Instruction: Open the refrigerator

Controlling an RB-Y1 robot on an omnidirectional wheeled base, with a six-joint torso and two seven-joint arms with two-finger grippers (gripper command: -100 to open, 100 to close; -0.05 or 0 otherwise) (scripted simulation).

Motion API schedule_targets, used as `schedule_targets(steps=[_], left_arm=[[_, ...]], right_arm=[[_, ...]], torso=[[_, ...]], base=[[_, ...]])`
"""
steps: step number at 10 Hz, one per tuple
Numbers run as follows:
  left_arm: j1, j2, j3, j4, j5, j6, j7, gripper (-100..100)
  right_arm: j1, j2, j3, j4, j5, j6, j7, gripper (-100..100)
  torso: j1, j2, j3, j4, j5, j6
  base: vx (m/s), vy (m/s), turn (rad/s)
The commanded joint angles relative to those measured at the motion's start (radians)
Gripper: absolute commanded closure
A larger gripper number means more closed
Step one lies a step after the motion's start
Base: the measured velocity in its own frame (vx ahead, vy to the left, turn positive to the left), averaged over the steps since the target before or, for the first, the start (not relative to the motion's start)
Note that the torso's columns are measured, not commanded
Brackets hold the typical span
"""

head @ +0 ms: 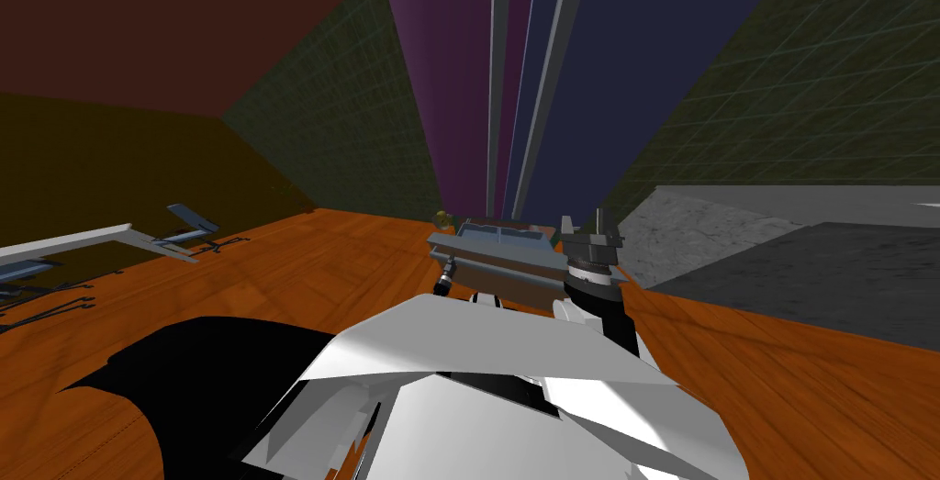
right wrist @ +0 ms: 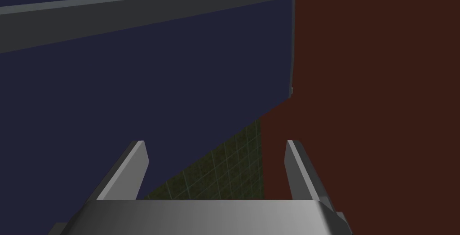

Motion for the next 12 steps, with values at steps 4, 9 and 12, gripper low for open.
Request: schedule_targets(steps=[4, 9, 12], left_arm=[[-0.078, 0.018, 0.005, -0.05, 0.01, 0.122, 0.022, -100], [-0.08, 0.019, 0.001, -0.03, 0.011, 0.162, 0.029, 0], [-0.074, 0.019, 0.001, -0.024, 0.01, 0.168, 0.03, 0]], right_arm=[[0.0, 0.0, 0.0, 0.0, 0.0, 0.0, 0.0, 0], [0.0, 0.0, 0.0, 0.0, 0.0, 0.0, 0.0, 0], [0.0, 0.0, 0.0, 0.0, 0.0, 0.0, 0.0, 0]], torso=[[-0.003, 0.003, 0.001, 0.007, -0.005, -0.003], [-0.003, 0.004, 0.002, 0.006, -0.004, -0.001], [-0.001, -0.001, -0.001, 0.001, -0.001, 0.0]], base=[[-0.066, 0.0, 0.002], [-0.039, -0.002, -0.002], [0.0, 0.0, 0.0]])
